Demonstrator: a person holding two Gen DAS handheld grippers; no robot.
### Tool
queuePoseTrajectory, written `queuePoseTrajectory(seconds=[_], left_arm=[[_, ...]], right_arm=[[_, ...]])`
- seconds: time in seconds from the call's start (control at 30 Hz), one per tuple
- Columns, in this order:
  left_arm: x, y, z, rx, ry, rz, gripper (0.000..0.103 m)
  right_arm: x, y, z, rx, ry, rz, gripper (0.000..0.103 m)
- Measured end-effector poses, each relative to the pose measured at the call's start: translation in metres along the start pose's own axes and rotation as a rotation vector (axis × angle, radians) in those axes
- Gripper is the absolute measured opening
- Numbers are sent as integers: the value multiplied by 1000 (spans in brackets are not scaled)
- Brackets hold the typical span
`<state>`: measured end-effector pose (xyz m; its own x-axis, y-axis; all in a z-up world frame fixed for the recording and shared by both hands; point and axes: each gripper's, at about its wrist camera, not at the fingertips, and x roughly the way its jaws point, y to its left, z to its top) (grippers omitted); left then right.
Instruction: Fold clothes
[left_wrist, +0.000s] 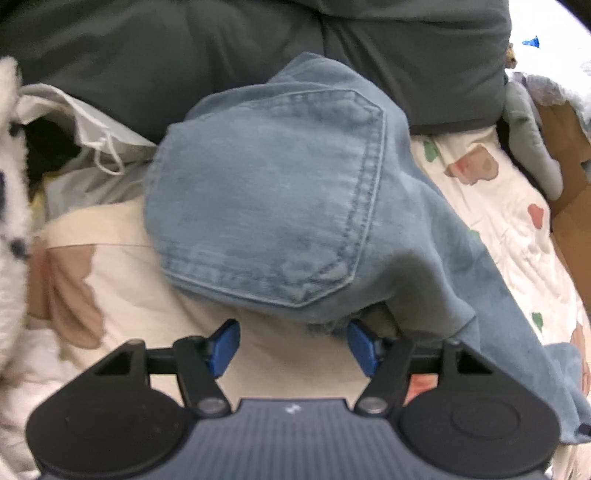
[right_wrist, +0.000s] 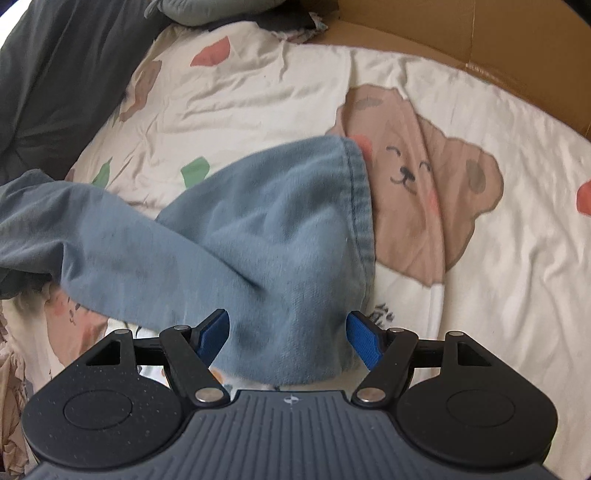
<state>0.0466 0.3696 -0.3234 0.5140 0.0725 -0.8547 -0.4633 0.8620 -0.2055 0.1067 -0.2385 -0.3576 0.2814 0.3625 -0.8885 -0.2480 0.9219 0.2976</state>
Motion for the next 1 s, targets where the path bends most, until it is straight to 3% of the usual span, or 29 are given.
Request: queuePoseTrajectory(seconds=[0.13,0.2,0.27,0.33,0.4,0.47,0.8,1.0], left_arm=[[11,-1,-1,-35,-32,-17,67],[14,-1,-1,-56,-49,-31,60],[14,-2,-2,-58,-61,-40,14],[10,-4,-3,-49,-70,-45,14],[4,-6,-2,-34,-84,-44,13],[-6,-6,0,-28,-98,-46,12],[-71,-5,31,36,-205,-66,11],[-107,-15,49,102,-273,-81,8]], right_arm=[[5,3,-4,-12,9,10,76],[9,3,-4,-6,11,14,76],[12,3,-6,2,21,25,72],[15,4,-8,-1,39,35,55],[16,4,-10,-2,53,37,27],[14,1,-12,4,62,43,18],[-35,4,-29,-10,76,69,13],[-78,-8,-53,60,68,54,12]])
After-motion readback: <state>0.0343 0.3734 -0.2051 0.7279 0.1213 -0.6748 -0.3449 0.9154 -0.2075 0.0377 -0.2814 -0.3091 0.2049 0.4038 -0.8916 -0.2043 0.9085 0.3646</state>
